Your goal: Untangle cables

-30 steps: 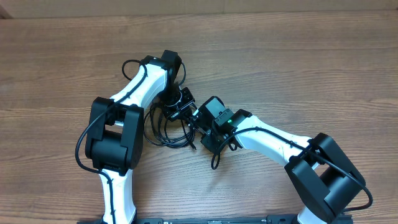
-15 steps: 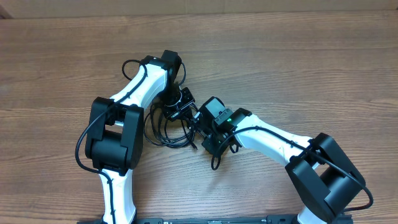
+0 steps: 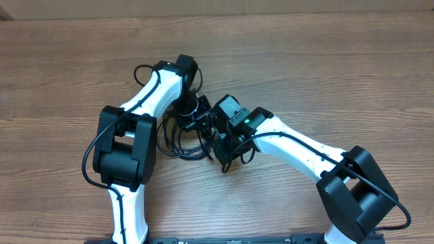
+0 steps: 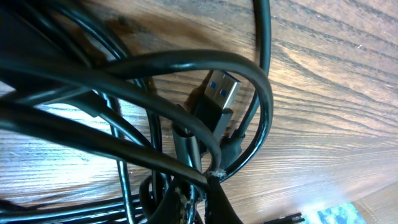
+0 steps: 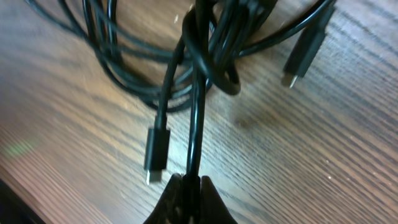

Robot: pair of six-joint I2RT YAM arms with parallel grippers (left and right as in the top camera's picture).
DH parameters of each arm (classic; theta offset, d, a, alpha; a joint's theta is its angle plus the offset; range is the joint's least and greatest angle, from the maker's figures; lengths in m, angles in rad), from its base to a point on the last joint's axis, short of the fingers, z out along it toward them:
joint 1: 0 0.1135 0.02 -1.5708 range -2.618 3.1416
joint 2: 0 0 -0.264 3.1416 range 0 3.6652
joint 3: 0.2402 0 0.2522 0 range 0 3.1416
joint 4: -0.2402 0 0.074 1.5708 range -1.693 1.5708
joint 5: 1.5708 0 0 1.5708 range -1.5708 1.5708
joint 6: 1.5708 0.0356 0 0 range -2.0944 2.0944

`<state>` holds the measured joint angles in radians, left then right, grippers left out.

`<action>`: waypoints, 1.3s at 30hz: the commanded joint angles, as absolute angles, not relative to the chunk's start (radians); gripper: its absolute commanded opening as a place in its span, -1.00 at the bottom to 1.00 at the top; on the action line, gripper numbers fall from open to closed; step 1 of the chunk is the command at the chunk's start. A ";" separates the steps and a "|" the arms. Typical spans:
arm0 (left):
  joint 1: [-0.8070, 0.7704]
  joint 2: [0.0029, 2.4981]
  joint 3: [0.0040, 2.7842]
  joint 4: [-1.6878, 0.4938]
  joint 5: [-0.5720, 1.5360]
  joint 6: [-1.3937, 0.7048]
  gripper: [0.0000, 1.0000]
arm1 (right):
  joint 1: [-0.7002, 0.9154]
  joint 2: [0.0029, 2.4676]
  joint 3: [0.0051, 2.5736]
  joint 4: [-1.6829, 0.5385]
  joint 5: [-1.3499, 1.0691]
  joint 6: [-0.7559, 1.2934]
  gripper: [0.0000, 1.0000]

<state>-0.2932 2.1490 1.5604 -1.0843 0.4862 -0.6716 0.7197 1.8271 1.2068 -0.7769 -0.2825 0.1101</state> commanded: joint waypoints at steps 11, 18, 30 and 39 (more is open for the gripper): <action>-0.295 2.165 1.579 -1.095 0.556 -0.517 -0.92 | 0.711 1.880 1.229 -0.629 -0.292 0.419 -0.93; -0.295 2.165 1.579 -1.100 0.721 -0.280 -0.92 | 0.699 1.881 1.229 -0.569 -0.298 0.449 -0.93; -0.295 2.165 1.579 -1.138 0.902 -0.132 -0.92 | 0.550 1.881 1.229 -0.522 -0.442 0.513 -0.93; -0.295 2.165 1.579 -1.155 0.995 -0.082 -0.92 | 0.532 1.882 1.228 -0.503 -0.409 0.558 -0.93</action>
<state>-0.2722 2.1769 1.5906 -1.1065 0.8539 -0.1413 0.5453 1.8721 1.2072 -0.5503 -0.5209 0.4961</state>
